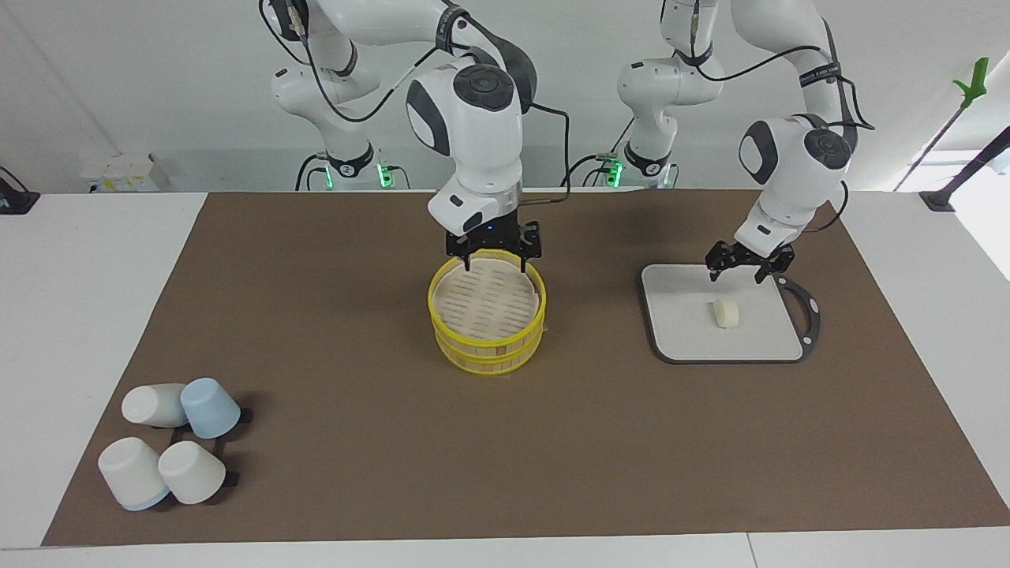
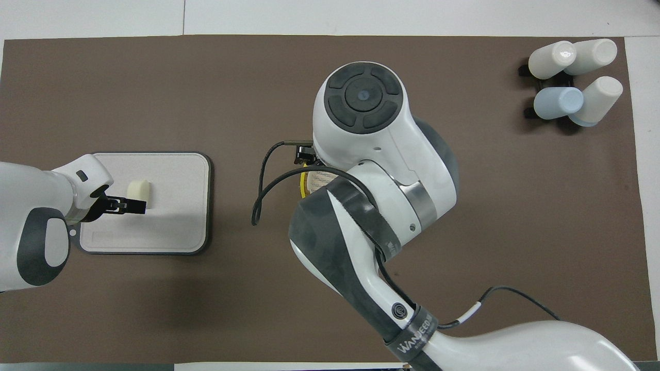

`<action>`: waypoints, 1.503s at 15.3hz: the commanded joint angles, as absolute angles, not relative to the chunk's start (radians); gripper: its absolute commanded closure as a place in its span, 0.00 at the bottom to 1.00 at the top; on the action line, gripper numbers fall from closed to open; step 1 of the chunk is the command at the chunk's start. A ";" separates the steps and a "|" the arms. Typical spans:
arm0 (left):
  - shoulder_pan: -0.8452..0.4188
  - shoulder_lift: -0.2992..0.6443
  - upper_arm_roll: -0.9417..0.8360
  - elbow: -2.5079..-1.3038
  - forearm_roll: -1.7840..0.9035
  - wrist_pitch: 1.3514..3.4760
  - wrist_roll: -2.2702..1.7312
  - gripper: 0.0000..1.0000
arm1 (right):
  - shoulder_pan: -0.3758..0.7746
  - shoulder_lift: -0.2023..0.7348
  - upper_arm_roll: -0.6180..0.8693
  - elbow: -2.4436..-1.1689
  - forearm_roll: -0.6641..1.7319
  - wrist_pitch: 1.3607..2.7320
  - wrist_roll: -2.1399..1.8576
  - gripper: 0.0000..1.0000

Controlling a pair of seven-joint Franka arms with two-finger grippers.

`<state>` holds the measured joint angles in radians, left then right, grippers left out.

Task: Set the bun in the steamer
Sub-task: 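Reach the bun with the left gripper while the right gripper reaches the lid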

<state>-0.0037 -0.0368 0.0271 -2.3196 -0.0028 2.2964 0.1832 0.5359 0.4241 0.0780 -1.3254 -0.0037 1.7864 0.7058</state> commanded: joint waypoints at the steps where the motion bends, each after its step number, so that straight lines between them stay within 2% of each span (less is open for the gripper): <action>1: -0.008 0.000 0.026 -2.324 -0.009 2.362 0.195 0.00 | 0.581 0.532 0.066 -1.215 0.000 1.775 0.733 0.00; 5: -0.008 0.043 0.026 -2.324 -0.009 2.431 0.196 0.00 | 0.624 0.572 0.066 -1.218 -0.011 1.824 0.735 0.00; 9: -0.017 0.074 0.026 -2.327 -0.009 2.474 0.195 0.07 | 0.641 0.595 0.067 -1.230 -0.024 1.879 0.768 0.00; 11: -0.018 0.089 0.026 -2.327 -0.009 2.490 0.193 0.17 | 0.641 0.597 0.067 -1.247 -0.023 1.888 0.775 0.00; 12: -0.023 0.092 0.026 -2.327 -0.009 2.493 0.193 0.25 | 0.643 0.598 0.067 -1.250 -0.021 1.890 0.784 0.00; 15: -0.023 0.094 0.026 -2.326 -0.009 2.491 0.193 0.61 | 0.637 0.594 0.067 -1.284 -0.020 1.884 0.801 0.00; 16: -0.023 0.094 0.026 -2.324 -0.009 2.490 0.193 0.67 | 0.635 0.591 0.066 -1.292 -0.020 1.879 0.801 0.00; 19: -0.023 0.095 0.026 -2.310 -0.011 2.473 0.192 0.67 | 0.635 0.589 0.064 -1.310 -0.021 1.879 0.833 0.01; 20: -0.023 0.103 0.026 -2.297 -0.011 2.452 0.192 0.67 | 0.635 0.586 0.064 -1.319 -0.021 1.882 0.836 0.06; 21: -0.023 0.101 0.026 -2.280 -0.012 2.424 0.192 0.67 | 0.637 0.584 0.064 -1.325 -0.023 1.884 0.838 0.18; 22: -0.023 0.101 0.026 -2.255 -0.014 2.390 0.192 0.67 | 0.638 0.583 0.064 -1.325 -0.023 1.884 0.844 0.38; 23: -0.021 0.101 0.026 -2.235 -0.015 2.360 0.192 0.67 | 0.641 0.583 0.064 -1.327 -0.025 1.882 0.853 0.51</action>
